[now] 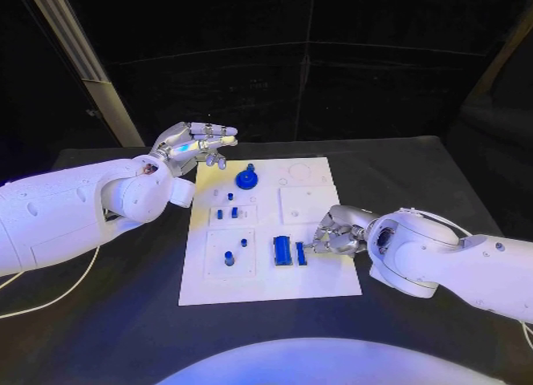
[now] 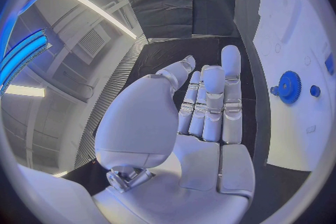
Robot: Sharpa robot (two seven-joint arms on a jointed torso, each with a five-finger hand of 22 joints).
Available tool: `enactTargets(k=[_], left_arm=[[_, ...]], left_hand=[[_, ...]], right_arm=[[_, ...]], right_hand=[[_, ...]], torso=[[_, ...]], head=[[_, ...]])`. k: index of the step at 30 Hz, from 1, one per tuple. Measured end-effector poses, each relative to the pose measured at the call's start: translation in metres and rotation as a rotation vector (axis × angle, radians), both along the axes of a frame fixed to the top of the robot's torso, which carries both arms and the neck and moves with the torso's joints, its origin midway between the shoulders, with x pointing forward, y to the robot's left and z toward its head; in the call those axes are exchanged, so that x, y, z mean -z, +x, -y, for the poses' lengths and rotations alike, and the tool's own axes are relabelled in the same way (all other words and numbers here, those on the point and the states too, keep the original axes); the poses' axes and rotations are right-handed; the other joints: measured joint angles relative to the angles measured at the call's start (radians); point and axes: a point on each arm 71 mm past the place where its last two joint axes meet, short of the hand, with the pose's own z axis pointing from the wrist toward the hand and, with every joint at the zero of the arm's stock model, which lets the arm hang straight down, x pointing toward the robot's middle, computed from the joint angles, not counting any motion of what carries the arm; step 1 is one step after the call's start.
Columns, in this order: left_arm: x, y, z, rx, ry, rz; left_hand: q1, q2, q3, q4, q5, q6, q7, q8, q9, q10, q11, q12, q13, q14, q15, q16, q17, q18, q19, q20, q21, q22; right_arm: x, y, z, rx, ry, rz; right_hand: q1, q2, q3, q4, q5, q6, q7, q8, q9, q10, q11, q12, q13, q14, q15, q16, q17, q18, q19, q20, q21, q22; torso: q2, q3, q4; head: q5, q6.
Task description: Assemble the parts on the task board
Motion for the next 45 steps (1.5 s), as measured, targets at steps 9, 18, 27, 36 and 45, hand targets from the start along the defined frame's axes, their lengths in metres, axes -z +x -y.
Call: enactTargets(k=[9, 18, 27, 36, 45], left_arm=[[0.001, 0.005, -0.004, -0.019, 0.003, 0.000], [0.007, 0.020, -0.010, -0.087, -0.005, -0.005], [0.018, 0.039, -0.015, -0.185, -0.016, -0.008], [0.023, 0.042, -0.015, -0.220, -0.024, -0.011], [0.033, 0.018, 0.000, -0.221, -0.047, -0.043]], left_hand=[[-0.011, 0.011, -0.008, 0.008, 0.000, 0.000, 0.000, 0.012, 0.000, -0.011, 0.004, 0.020, -0.001, -0.078, 0.004, -0.073, -0.093, 0.000, -0.044, 0.010, -0.043, -0.022], [-0.024, 0.010, -0.024, 0.032, -0.008, -0.011, -0.002, 0.020, -0.002, -0.014, 0.019, -0.034, -0.034, -0.216, 0.044, -0.458, -0.284, 0.000, -0.247, 0.051, -0.269, -0.171], [-0.033, 0.012, -0.095, 0.064, -0.011, -0.042, -0.015, -0.030, -0.002, -0.041, 0.067, -0.174, -0.034, -0.307, 0.122, -0.785, -0.422, 0.000, -0.405, 0.148, -0.496, -0.365], [-0.225, 0.076, -0.178, 0.044, -0.050, -0.183, -0.042, -0.090, -0.034, -0.184, 0.047, -0.237, -0.063, -0.431, 0.108, -0.897, -0.487, -0.015, -0.518, 0.114, -0.542, -0.471], [-0.571, 0.110, -0.245, 0.024, -0.076, -0.433, -0.088, -0.120, -0.060, -0.447, 0.002, -0.304, -0.089, -0.684, 0.053, -0.951, -0.542, -0.053, -0.733, 0.045, -0.613, -0.547]], right_arm=[[-0.004, 0.037, 0.033, 0.120, 0.380, -0.031], [-0.008, 0.099, 0.055, 0.260, 0.764, 0.061], [-0.005, 0.137, 0.058, 0.376, 0.999, 0.130], [-0.002, 0.144, 0.056, 0.392, 1.051, 0.141], [-0.008, 0.124, 0.030, 0.380, 1.083, 0.122]], right_hand=[[0.152, 0.046, -0.009, -0.060, -0.013, -0.119, 0.053, -0.029, -0.031, -0.211, 0.047, -0.429, -0.333, -0.078, 0.039, -0.254, -0.198, 0.093, -0.226, 0.041, -0.431, -0.572], [0.210, 0.070, -0.001, -0.111, -0.065, -0.157, 0.092, -0.063, -0.076, -0.387, 0.116, -0.668, -0.590, -0.259, 0.121, -0.529, -0.301, 0.093, -0.387, 0.107, -0.732, -0.757], [0.187, 0.106, -0.012, -0.211, -0.086, -0.130, 0.106, -0.133, -0.167, -0.344, 0.155, -0.857, -0.937, -0.345, 0.184, -0.847, -0.403, 0.093, -0.397, 0.191, -1.047, -0.968], [-0.044, 0.093, 0.017, -0.259, -0.116, -0.254, 0.084, -0.167, -0.223, -0.468, 0.128, -0.904, -1.051, -0.467, 0.166, -0.938, -0.433, 0.092, -0.502, 0.155, -1.140, -1.054], [-0.398, 0.056, 0.045, -0.250, -0.166, -0.493, 0.033, -0.190, -0.293, -0.739, 0.081, -0.976, -1.119, -0.759, 0.095, -1.006, -0.460, 0.053, -0.776, 0.098, -1.193, -1.088]], torso=[[-0.014, -0.0026, 0.0041], [-0.047, -0.0151, 0.0093], [-0.070, -0.0174, 0.0109], [-0.075, -0.0163, 0.0118], [-0.102, 0.0043, 0.0186]], head=[[-0.008, 0.055], [-0.024, 0.134], [-0.026, 0.180], [-0.018, 0.201], [0.027, 0.207]])
